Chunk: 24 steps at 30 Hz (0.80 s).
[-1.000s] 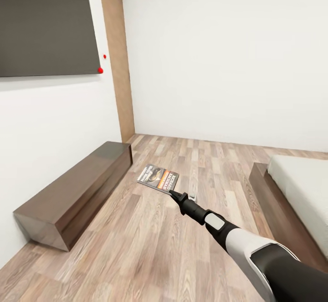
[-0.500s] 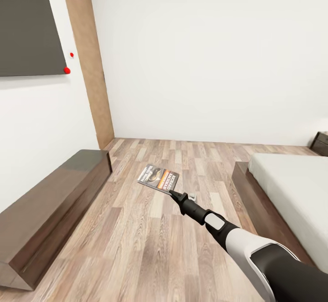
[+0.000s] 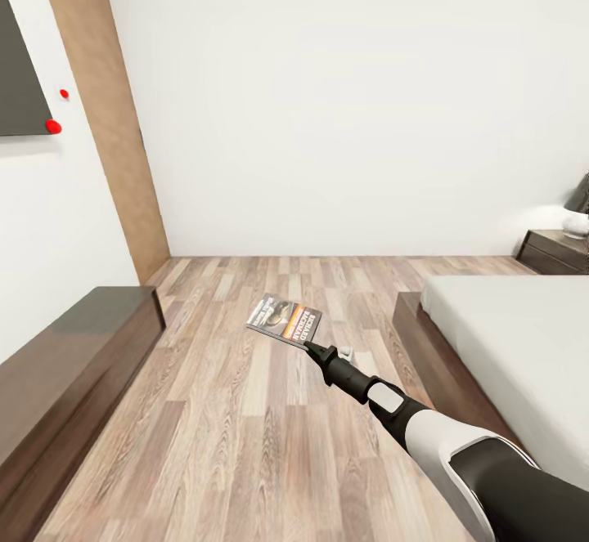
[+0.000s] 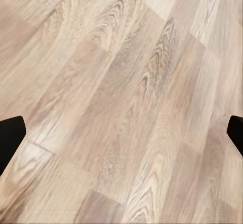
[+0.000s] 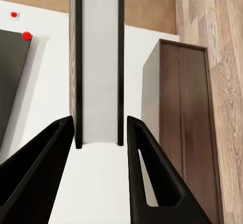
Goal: In the bedroom, move the book from the bed onto either nightstand, and place the two sandals side by side next to the bed.
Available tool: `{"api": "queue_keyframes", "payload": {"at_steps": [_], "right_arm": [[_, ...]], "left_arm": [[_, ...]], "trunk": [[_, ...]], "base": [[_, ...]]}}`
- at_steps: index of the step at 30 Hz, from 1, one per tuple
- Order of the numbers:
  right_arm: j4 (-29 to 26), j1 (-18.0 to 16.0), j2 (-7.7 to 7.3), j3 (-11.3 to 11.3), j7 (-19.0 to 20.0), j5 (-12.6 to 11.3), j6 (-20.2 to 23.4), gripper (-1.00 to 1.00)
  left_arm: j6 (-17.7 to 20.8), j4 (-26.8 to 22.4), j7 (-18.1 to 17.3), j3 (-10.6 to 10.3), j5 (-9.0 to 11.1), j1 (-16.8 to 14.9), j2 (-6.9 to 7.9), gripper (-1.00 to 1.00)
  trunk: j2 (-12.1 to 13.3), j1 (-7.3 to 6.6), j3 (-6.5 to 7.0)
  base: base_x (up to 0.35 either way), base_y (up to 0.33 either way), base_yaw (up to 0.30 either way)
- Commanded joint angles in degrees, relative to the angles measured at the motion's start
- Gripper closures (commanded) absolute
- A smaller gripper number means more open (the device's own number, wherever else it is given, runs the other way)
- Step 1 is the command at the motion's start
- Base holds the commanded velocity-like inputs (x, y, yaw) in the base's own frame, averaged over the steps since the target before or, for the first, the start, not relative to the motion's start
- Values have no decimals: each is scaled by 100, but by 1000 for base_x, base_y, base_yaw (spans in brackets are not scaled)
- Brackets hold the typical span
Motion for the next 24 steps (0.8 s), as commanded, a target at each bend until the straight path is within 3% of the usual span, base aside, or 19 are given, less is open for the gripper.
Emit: {"api": "queue_keyframes", "payload": {"at_steps": [1, 24], "right_arm": [[5, -6, 1, -2, 14, -77, 53, 100], [36, -6, 1, -8, 15, -85, 58, 100]], "left_arm": [[-13, 6, -28, -43, 56, -4, 1, -100], [-13, 6, -28, -43, 54, -4, 1, -100]], "trunk": [[-2, 2, -5], [-2, 2, -5]], "base": [[305, 0, -70], [306, 0, -10]]}}
